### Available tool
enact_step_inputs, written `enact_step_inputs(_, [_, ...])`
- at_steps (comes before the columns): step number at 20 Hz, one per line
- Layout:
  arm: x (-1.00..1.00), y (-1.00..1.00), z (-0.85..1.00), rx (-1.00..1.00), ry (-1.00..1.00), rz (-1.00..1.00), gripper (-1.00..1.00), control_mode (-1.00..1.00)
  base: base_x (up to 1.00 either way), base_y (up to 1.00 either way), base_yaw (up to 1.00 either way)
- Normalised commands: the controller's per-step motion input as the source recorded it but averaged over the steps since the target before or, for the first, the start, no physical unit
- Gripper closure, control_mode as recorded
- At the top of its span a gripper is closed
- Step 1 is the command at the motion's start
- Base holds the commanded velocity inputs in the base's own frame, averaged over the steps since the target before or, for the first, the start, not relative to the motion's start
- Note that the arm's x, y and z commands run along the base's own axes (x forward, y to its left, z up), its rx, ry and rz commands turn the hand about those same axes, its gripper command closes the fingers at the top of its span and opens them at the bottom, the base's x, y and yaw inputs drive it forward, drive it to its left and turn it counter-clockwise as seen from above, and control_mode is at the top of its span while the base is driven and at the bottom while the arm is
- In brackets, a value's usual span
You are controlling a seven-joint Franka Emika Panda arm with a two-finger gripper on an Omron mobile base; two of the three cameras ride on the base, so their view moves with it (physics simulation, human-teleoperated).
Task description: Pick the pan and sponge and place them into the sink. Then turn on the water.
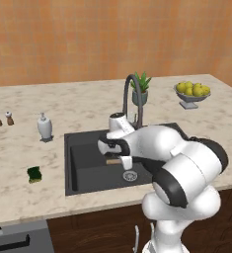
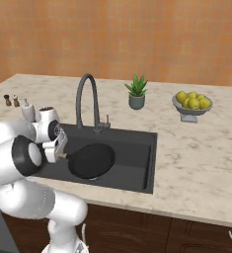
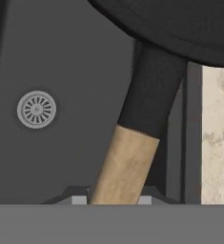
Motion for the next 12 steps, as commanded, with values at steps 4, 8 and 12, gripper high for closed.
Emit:
enact_step_inputs(4, [0.53, 0.0, -0.5, 0.0, 0.04, 0.02, 1.0, -1.0, 0.0, 0.0, 0.0])
enact_step_inputs(8, [0.11, -0.08, -0.69, 0.0, -0.03, 0.17, 1.0, -1.0, 0.0, 0.0, 0.0])
enact_step_inputs(12, [0.0, -0.08, -0.66, 0.03, -0.11, 0.13, 1.0, -1.0, 0.0, 0.0, 0.0])
